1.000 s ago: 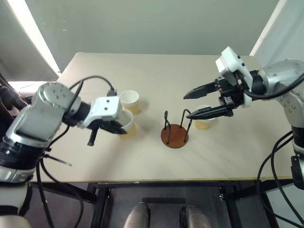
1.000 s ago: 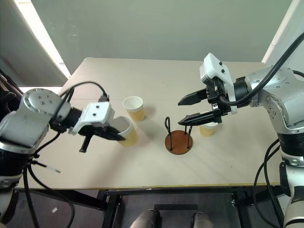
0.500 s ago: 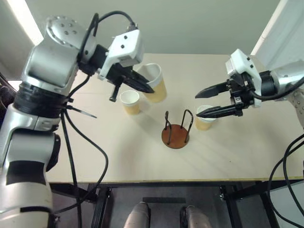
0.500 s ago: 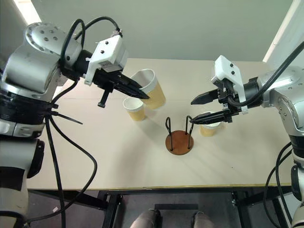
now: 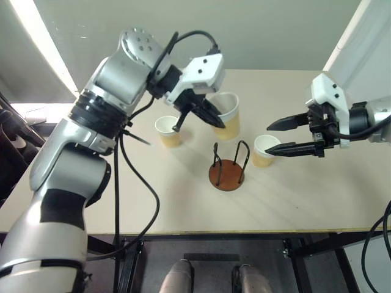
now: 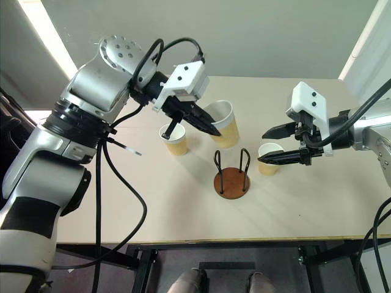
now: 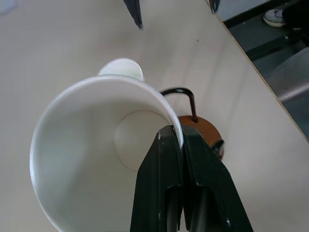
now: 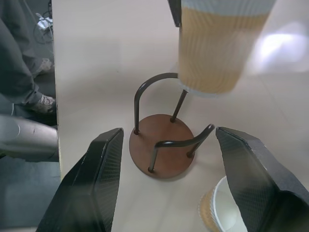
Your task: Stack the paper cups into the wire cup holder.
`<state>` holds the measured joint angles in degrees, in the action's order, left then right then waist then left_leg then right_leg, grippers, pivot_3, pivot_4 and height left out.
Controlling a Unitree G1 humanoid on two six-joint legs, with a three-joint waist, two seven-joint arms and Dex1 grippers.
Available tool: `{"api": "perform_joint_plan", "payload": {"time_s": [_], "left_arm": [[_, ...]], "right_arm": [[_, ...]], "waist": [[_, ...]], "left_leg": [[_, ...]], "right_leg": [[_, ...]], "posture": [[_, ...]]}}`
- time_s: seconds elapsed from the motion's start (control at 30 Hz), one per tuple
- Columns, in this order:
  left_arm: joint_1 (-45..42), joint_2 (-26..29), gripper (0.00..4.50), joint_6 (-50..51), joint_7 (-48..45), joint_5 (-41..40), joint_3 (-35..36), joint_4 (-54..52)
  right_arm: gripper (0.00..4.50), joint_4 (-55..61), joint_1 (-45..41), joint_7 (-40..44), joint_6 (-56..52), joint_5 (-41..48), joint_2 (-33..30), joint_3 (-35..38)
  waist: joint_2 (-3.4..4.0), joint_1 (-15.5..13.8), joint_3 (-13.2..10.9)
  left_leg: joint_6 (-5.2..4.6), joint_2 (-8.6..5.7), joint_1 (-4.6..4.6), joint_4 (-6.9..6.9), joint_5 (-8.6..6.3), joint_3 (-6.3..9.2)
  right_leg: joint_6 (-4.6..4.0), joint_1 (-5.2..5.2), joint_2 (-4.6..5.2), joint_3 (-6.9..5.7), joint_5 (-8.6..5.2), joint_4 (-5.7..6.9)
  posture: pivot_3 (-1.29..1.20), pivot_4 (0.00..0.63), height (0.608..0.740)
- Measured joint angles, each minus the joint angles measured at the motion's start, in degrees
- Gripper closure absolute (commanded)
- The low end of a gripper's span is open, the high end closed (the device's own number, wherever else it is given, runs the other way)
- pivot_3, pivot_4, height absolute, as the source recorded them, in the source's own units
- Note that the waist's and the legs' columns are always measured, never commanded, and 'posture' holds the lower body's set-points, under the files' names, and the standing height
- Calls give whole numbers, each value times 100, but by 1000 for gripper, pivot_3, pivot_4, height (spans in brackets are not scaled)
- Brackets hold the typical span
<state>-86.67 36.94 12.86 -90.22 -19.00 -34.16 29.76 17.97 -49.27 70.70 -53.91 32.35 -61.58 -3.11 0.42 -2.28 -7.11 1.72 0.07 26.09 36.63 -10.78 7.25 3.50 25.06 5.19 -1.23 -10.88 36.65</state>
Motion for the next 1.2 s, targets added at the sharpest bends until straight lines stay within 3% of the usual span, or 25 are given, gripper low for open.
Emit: {"api": "perform_joint_plan", "payload": {"time_s": [0.27,0.73,0.87,1.17,1.2], "left_arm": [[78,16,4480,-51,-3,-207,-506,-149],[302,-123,4480,-205,-5,-11,-582,-221],[345,-295,3554,-416,-7,300,-581,-107],[412,-456,215,-282,-19,272,-169,-185],[413,-464,54,-271,-20,276,-78,-186]], "right_arm": [[1337,98,146,-167,-52,75,-33,34],[1337,155,218,-286,-49,223,-66,35],[1337,158,255,-299,-41,226,-80,35],[1337,160,378,-326,222,21,-143,-10],[1337,154,394,-327,286,-61,-159,-49]], "waist": [[3,-21,-1],[3,-49,-1],[3,-53,-1],[2,-51,-1],[2,-51,-1]], "left_leg": [[-2,-6,10,43,-7,-6],[-3,-12,14,50,-7,-28],[-21,-16,12,53,-17,-42],[-44,-18,2,77,-32,-108],[-45,-17,2,79,-33,-112]], "right_leg": [[29,-13,0,15,5,-14],[60,-21,1,45,22,-55],[71,-22,-1,71,29,-62],[104,-22,2,136,37,-73],[107,-22,3,139,38,-74]], "posture": [[0,150,740],[0,150,740],[0,150,740],[0,150,740],[0,150,740]]}}
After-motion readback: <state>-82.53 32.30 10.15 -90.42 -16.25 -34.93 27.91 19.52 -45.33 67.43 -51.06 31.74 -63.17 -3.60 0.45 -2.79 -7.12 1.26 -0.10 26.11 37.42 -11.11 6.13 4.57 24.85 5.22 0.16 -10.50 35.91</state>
